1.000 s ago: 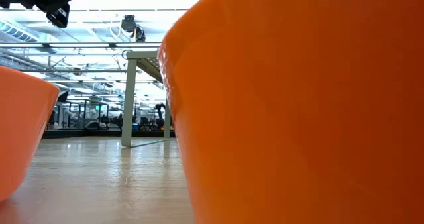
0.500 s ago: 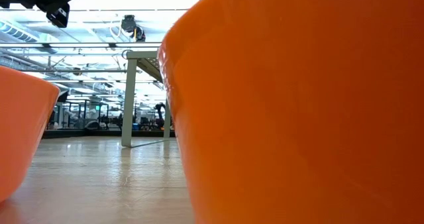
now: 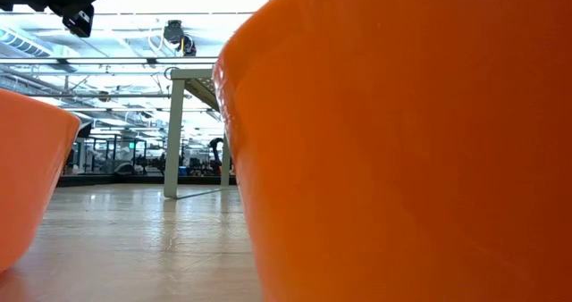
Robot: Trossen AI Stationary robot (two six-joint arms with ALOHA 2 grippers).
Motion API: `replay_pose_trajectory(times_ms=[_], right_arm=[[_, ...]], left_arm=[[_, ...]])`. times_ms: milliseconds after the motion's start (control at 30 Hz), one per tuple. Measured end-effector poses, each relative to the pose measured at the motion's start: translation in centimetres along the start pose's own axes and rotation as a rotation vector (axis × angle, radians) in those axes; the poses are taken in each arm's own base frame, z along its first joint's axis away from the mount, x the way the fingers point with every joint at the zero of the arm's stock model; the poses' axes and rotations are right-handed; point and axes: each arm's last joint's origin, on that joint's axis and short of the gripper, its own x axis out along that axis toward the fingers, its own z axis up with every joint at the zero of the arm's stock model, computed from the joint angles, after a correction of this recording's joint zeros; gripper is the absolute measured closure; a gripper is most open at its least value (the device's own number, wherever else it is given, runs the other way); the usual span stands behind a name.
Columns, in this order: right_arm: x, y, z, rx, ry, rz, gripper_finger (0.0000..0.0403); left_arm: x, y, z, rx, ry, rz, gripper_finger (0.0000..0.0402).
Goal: Pick & Place Mini bowls
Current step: Put the right orange bowl on the shelf
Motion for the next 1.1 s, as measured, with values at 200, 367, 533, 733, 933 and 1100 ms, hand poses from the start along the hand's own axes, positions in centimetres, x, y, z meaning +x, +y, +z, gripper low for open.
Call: replay_pose_trajectory(times_ms=[200,367,533,733,933,1100], right_arm=[[-1.6,1.1,-1.2,-0.077,-0.129,0.140,0.0402],[-4.4,1.6,-2.3,-0.310,-0.366,0.247,0.0402],[-7.0,3.1,-2.4,-0.708,-0.673,0.328,0.0402],[-8.6,5.0,-1.1,-1.192,-0.917,0.355,0.0402],[-8.1,4.6,1.3,-1.456,-0.984,0.237,0.0403],[-6.8,3.1,4.6,-1.376,-1.027,0.149,0.0403]], left_arm=[[0.0,0.0,0.0,0.000,0.000,0.000,0.0314],[0.0,0.0,0.0,0.000,0.000,0.000,0.0314],[0.0,0.0,0.0,0.000,0.000,0.000,0.0314],[0.0,0.0,0.0,0.000,0.000,0.000,0.0314],[0.0,0.0,0.0,0.000,0.000,0.000,0.0314],[0.0,0.0,0.0,0.000,0.000,0.000,0.0314]])
